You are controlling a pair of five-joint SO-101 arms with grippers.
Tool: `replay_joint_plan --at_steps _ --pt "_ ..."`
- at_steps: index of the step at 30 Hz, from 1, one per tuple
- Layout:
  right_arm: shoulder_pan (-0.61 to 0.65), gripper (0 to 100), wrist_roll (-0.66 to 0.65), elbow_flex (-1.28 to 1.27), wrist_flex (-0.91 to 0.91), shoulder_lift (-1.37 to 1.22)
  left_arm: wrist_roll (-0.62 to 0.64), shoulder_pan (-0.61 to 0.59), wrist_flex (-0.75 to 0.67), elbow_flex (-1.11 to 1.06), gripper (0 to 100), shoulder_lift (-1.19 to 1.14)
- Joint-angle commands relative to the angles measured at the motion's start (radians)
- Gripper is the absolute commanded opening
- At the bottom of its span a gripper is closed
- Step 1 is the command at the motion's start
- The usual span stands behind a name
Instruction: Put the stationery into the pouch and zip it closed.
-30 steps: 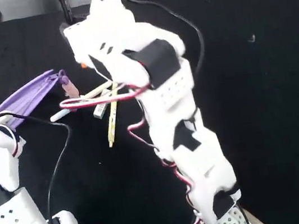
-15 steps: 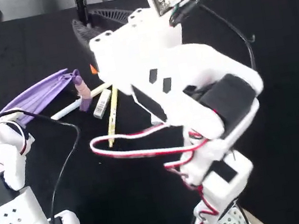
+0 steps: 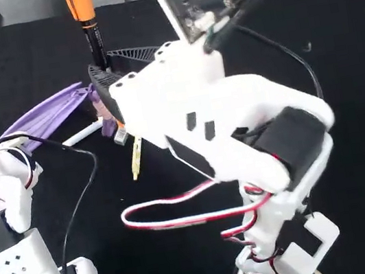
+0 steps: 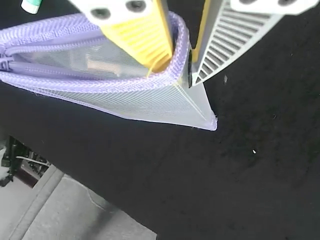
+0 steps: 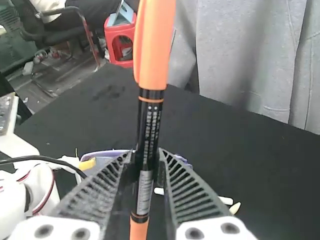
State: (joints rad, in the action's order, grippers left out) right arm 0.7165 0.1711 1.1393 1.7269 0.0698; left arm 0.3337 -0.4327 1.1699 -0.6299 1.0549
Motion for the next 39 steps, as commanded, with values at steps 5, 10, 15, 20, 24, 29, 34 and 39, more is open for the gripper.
replay_joint_plan --at_steps 5,10,15,20,24,29,34,39 --pt "0.014 1.1 0.014 0.044 0.038 0.051 0.02 0.053 -0.032 0.117 3 0.002" --pt "0.009 1.1 0.012 -0.054 0.034 0.166 0.021 0.116 -0.032 0.113 3 0.002" --pt "0.006 1.1 0.012 -0.182 -0.017 0.268 0.021 0.12 -0.032 0.108 3 0.002" --pt "0.014 1.1 -0.003 -0.46 -0.164 0.335 0.021 0.12 -0.032 0.108 3 0.002" --pt "0.006 1.1 -0.017 -0.742 -0.413 0.46 0.021 0.12 -0.032 0.107 3 0.002" --pt "0.008 1.1 -0.094 -1.102 -0.746 0.641 0.021 0.12 -0.032 0.107 3 0.002" --pt "0.012 1.1 -0.1 -1.313 -0.951 0.757 0.041 0.128 -0.032 0.107 3 0.002" --pt "0.012 1.1 -0.1 -1.478 -1.163 0.768 0.046 0.166 -0.032 0.107 3 0.002"
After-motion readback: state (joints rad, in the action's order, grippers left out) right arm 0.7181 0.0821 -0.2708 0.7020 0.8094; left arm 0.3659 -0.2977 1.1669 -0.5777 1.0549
